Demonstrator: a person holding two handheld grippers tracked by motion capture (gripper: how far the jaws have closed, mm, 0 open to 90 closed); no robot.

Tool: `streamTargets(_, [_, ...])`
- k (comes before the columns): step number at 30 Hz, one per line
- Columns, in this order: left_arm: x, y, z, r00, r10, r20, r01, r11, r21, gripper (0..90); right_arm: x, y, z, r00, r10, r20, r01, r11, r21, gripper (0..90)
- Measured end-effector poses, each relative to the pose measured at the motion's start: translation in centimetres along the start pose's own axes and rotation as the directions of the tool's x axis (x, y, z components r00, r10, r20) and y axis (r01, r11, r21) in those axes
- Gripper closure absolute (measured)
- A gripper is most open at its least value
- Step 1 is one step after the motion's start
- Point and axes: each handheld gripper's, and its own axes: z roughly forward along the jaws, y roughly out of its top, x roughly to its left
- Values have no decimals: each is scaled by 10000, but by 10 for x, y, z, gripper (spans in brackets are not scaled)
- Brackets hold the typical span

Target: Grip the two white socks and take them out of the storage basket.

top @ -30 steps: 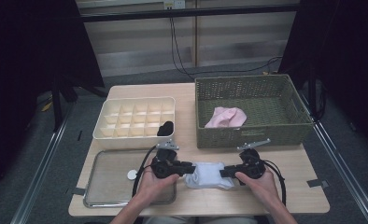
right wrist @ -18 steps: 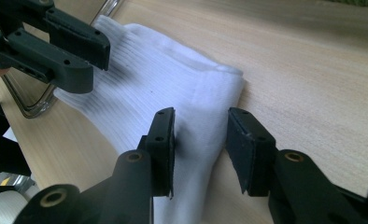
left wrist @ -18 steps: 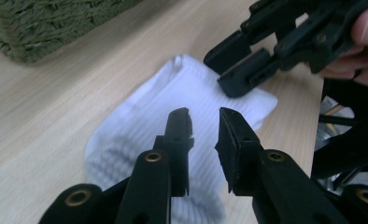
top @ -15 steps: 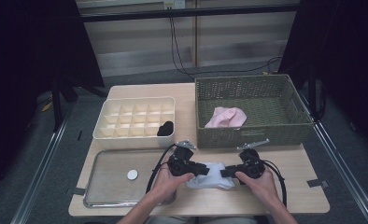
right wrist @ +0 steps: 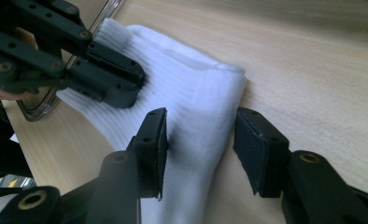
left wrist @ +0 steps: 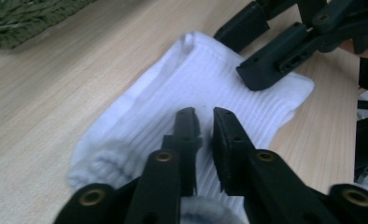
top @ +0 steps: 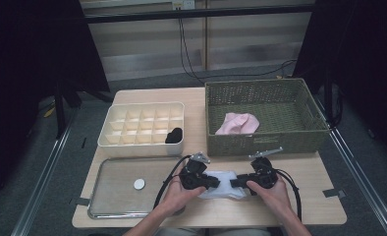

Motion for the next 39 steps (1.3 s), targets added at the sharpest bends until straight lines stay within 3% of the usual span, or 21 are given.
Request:
streamTargets(11, [2,0,2,9999,-43,93,43,10000,-31,841,2,-3,4,9989,297,-357,-301,9995,-109,597])
streamTargets(17, [4,0,1,9996,-66,262,67,10000,-44,842,2,-2,9,9978,418,-507,-423,9991,-82,719])
streamTargets(23, [6,-2,1,9985,-372,409,380,9991,-189,841,2,-1,6,9960,571,-694,-594,9978,-301,793])
streamTargets(28, [3,-2,2,9993,-324,170,327,9993,-188,841,7,5,0,9932,390,-1096,-467,9966,-682,809])
streamTargets(39, [-2,-2,6,9982,-424,432,436,9987,-270,840,16,10,-6,9902,26,-1399,-161,9953,-953,825])
